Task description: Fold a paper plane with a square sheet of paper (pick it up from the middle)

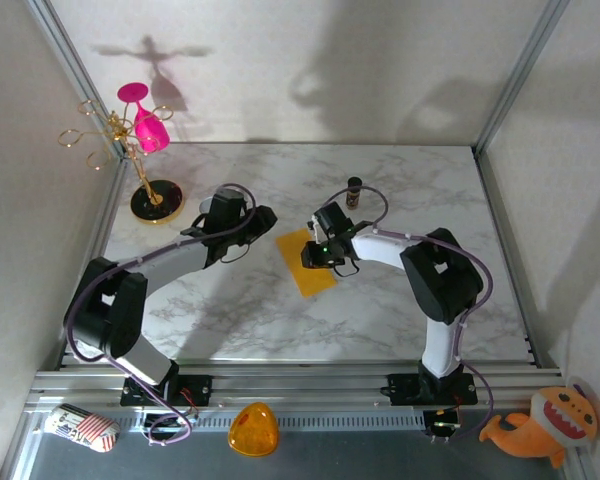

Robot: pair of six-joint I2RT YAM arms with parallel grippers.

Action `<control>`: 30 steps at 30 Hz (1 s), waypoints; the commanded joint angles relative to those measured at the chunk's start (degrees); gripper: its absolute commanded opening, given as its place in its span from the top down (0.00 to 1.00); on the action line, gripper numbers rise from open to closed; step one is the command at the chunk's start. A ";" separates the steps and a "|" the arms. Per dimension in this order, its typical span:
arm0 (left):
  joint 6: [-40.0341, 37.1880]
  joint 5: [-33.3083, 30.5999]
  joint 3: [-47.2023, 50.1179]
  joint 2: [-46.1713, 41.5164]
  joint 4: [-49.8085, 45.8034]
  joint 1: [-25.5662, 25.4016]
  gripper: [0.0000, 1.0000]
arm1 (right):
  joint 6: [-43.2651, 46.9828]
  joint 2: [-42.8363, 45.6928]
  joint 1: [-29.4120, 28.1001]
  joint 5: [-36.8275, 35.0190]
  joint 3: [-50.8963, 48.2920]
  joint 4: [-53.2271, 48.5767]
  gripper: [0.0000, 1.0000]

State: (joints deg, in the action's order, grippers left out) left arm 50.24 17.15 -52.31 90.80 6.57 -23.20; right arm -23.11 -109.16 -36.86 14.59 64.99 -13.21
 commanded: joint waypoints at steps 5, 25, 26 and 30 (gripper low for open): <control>3.63 -4.90 3.25 -2.83 -0.72 0.00 0.52 | -4.33 -3.72 -1.85 -1.33 1.19 0.57 0.72; 7.15 5.64 5.03 1.62 7.43 -2.17 0.44 | -29.33 6.84 -0.47 -0.01 -1.62 13.58 0.59; 7.16 6.42 4.21 2.87 7.81 -2.58 0.45 | -29.12 8.90 0.06 -0.38 -3.39 13.74 0.57; 6.89 7.14 0.20 8.14 6.94 -4.41 0.50 | -27.51 13.67 2.56 -0.47 -9.39 12.40 0.53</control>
State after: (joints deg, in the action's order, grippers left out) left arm 57.04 21.91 -49.12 96.20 12.47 -26.35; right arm -51.96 -97.78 -36.07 13.72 59.18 -0.95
